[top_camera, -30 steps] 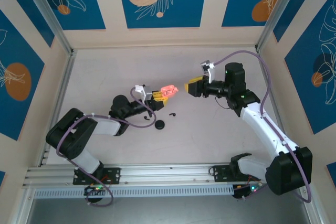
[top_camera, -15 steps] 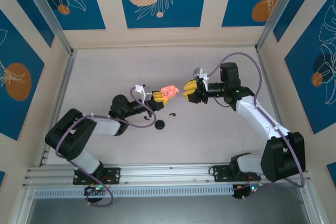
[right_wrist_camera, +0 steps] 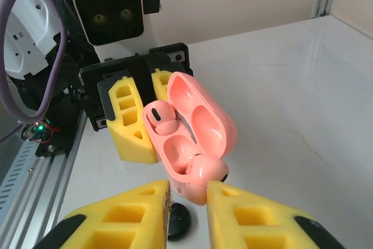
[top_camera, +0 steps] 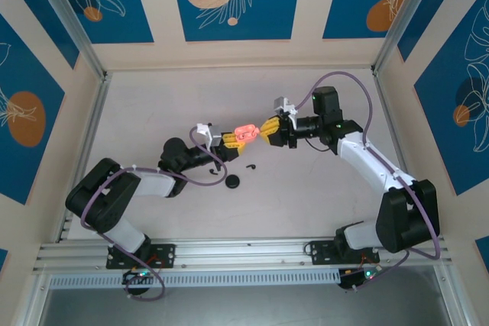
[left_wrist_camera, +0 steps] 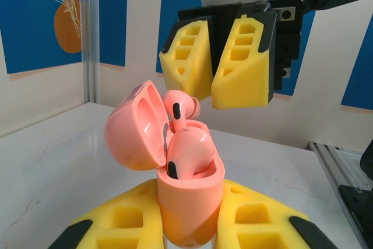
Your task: Insert the wireless bluetooth earbuds into the charging case
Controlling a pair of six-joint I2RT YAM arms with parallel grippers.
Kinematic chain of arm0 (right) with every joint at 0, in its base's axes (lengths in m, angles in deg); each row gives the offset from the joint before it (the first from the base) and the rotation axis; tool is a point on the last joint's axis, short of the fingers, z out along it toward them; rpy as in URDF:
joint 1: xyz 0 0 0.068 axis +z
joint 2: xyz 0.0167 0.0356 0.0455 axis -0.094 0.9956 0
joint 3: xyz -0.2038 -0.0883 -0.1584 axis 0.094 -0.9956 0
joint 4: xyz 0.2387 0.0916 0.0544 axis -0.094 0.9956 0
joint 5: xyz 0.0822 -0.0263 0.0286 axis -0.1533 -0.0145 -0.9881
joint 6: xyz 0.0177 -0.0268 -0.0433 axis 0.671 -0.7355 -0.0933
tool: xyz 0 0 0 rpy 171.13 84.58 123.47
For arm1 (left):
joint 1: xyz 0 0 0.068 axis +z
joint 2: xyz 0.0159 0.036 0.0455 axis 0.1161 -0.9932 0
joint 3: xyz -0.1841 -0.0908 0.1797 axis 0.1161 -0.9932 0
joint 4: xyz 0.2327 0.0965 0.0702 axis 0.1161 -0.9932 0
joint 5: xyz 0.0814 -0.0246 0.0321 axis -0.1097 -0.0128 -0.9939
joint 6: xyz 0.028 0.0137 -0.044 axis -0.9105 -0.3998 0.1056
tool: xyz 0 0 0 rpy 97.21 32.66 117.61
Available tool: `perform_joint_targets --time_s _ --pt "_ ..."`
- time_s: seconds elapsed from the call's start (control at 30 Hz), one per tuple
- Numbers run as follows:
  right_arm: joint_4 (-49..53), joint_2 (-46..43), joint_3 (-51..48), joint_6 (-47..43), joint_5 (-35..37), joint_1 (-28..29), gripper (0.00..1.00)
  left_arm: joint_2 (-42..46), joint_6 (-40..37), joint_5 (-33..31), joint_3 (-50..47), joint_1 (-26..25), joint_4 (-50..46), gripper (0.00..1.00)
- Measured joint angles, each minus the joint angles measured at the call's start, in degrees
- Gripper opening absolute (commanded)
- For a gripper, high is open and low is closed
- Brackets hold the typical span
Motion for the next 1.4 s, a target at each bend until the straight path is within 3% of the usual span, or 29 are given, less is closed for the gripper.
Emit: perform_joint_targets --time_s 0.2,0.53,1.0,1.4 --pt "1.6 0.4 1.4 0.0 -0.5 0.3 0.13 0.0 0.0 -0.8 0.0 0.0 0.0 0.13" --pt "3.1 0.4 1.4 0.0 -0.7 1.1 0.11 0.0 0.0 -1.3 0.0 0.0 0.0 0.13" --pt "1.2 -1.5 0.0 0.1 -0.9 -1.4 0.34 0.0 0.0 -1.5 0.0 0.0 0.0 0.13" --pt "4.2 2.1 1.3 -1.9 -1.4 -1.1 0.32 0.0 0.0 -1.5 0.0 0.0 0.0 0.13"
